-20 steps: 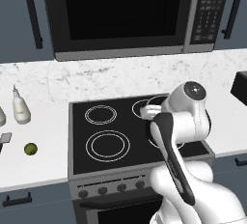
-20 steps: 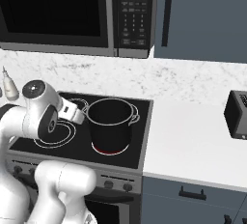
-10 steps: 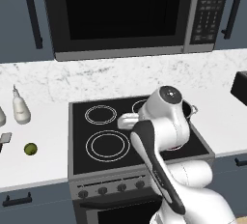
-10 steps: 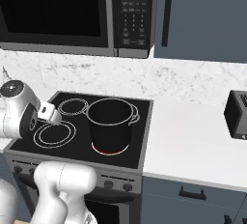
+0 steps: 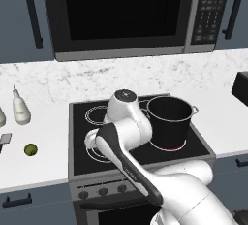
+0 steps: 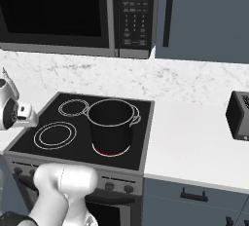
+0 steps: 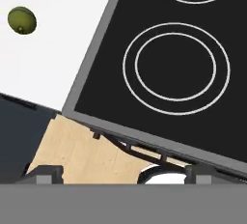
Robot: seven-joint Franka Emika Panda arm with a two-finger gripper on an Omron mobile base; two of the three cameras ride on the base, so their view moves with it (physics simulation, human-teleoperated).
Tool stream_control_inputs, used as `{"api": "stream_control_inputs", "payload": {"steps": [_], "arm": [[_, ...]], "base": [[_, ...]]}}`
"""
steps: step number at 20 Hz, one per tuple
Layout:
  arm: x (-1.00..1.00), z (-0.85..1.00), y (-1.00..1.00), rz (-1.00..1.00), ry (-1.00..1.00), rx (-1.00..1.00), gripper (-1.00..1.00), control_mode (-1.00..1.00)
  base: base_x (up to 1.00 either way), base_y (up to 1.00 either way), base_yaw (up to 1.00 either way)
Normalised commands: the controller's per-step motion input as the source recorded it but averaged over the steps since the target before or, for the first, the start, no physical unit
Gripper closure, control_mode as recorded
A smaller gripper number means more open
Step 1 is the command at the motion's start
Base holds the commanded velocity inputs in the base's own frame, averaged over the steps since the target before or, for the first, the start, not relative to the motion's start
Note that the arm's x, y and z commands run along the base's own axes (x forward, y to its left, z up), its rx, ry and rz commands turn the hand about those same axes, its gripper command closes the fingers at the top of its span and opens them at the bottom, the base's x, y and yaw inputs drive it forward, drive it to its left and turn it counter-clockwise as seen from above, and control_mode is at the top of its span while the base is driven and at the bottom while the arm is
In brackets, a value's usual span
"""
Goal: Put the lime and eggplant in the pot. Retrieve the spatula and lightly stir the vegetables in the pot.
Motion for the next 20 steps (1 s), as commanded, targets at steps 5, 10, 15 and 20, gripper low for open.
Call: {"api": "stream_control_inputs", "payload": {"steps": [5,10,15,20], "arm": [[0.05,-0.42,0.74,0.2,0.15,-0.15,-1.0,-1.0],[0.16,-0.28,0.84,0.1,0.09,-0.12,-1.0,-1.0],[0.59,-0.1,0.98,0.06,0.1,0.0,-1.0,-1.0],[0.63,-0.04,0.79,0.05,0.08,0.0,-1.0,-1.0]], "base": [[0.0,0.0,0.0],[0.0,0.0,0.0],[0.0,0.0,0.0],[0.0,0.0,0.0]]}}
